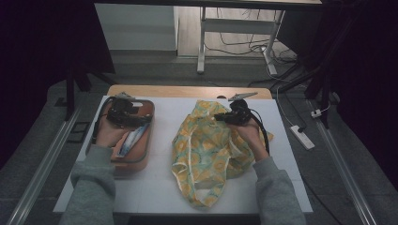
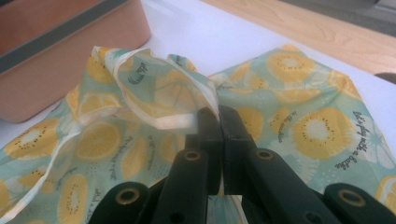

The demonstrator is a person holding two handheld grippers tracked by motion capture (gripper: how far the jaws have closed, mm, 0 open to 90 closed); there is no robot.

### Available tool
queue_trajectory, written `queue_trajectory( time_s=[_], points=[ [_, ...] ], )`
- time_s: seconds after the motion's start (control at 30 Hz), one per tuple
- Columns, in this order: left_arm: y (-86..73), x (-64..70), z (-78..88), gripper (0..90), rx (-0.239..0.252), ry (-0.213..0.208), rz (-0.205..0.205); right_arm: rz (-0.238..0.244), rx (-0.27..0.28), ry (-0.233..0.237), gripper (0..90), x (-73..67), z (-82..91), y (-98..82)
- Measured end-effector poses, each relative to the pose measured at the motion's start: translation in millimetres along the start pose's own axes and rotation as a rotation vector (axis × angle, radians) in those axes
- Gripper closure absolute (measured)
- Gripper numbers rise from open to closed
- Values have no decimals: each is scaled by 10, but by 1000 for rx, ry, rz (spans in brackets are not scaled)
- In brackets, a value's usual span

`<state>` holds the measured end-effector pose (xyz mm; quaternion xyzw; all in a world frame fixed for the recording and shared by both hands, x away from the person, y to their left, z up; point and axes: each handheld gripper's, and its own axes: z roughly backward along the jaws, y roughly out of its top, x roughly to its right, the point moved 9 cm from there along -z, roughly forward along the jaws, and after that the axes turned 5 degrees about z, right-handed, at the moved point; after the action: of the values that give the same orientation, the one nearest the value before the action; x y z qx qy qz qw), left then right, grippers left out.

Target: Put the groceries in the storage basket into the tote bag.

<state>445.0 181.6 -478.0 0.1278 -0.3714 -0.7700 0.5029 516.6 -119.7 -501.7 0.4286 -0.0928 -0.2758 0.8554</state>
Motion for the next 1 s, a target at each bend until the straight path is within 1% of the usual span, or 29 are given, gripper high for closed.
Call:
queue_trajectory(
  time_s=[0.03, 0.13, 0.2, 0.3, 0.33, 0.37, 0.43, 0.5, 0.53, 0.57, 0.7, 0.8, 0.87, 1.0],
  points=[
    [-12, -29, -10, 286, -7, 6, 2, -3, 18, 15, 886, -36, 14, 4],
    [-65, -126, -46, 286, -30, 42, 20, 7, 21, 19, 886, -64, 21, -6],
    [-87, -178, -72, 285, -39, 45, 33, 18, 23, 25, 886, -95, 27, -18],
    [-110, -268, -117, 285, -54, 75, 44, 18, 33, 28, 885, -95, 38, -2],
    [-130, -303, -147, 284, -67, 83, 51, 16, 37, 31, 886, -100, 41, 4],
    [-148, -331, -170, 282, -78, 86, 51, 21, 37, 32, 885, -106, 44, 9],
    [-186, -390, -226, 284, -102, 103, 54, 29, 37, 23, 885, -107, 54, 17],
    [-215, -444, -272, 283, -123, 121, 56, 26, 43, 19, 886, -105, 72, 25],
    [-238, -478, -308, 282, -140, 136, 61, 27, 43, 17, 886, -105, 79, 26],
    [-260, -496, -340, 276, -157, 141, 59, 27, 45, 16, 885, -107, 85, 29],
    [-368, -544, -470, 263, -229, 142, 57, 23, 36, 17, 886, -111, 83, 16],
    [-439, -603, -527, 255, -271, 170, 66, 22, 30, 17, 885, -115, 68, 0],
    [-482, -625, -559, 250, -291, 154, 86, 26, 24, 15, 885, -113, 57, -14],
    [-561, -669, -631, 240, -329, 148, 99, 19, 15, 15, 885, -107, 40, -41]
  ],
)
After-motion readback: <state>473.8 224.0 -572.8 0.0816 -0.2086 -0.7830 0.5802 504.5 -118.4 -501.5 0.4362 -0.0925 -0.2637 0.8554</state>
